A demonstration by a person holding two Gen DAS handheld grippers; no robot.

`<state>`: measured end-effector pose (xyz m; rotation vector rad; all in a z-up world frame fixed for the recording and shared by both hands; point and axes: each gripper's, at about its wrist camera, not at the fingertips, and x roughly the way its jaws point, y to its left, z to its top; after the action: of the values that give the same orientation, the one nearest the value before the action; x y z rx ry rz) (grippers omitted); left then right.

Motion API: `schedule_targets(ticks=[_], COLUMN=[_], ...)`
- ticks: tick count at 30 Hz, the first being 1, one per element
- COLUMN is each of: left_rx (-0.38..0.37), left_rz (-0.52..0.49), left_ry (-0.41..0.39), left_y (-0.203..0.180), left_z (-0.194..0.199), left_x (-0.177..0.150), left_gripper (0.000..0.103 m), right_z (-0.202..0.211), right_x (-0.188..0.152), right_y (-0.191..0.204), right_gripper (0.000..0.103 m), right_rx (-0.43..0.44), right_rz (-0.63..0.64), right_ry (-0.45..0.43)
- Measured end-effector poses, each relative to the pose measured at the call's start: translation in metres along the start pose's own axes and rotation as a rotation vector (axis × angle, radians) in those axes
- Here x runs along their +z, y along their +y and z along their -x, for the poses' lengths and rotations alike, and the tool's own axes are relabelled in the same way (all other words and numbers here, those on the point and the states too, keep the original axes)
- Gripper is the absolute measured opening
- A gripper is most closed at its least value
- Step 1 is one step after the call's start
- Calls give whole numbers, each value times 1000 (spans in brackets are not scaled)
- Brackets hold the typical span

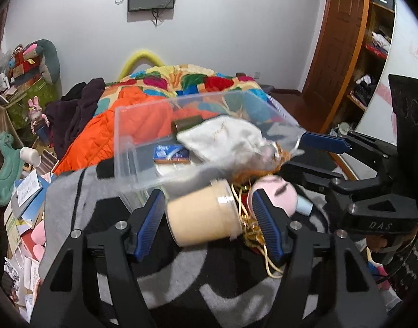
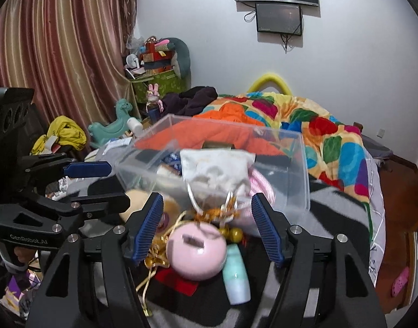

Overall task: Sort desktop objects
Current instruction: 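Grasp the cream cylindrical jar with left tool while right tool grasps the pink round device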

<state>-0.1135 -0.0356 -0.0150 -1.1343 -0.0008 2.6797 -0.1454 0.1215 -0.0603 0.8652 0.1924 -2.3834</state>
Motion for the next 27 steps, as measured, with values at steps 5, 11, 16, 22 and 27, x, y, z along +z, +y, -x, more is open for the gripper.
schedule_targets(ticks=[5,11,16,22,27], left_rx=[-13,-1,-7,-37,-56], left_rz=[30,37,41,77,111], left_ry=[55,71,79,117,123], left_y=[3,5,5,9,12], left_z=[-18,-30,-37,-51,-55], left_x=[-14,-22,-24,-30,-29], left_gripper=[66,71,72,72,72], right_z=[-12,-20,-23,-34,-35], right_x=[-22,-35,-35,-43,-43], right_y=[7,-4,-8,-1,-4], right_gripper=[63,63,64,64,64], right_rx=[-24,12,41,43,46], right_rz=[24,-52,-86,-77,-92], right_ry=[47,80,90,133,124])
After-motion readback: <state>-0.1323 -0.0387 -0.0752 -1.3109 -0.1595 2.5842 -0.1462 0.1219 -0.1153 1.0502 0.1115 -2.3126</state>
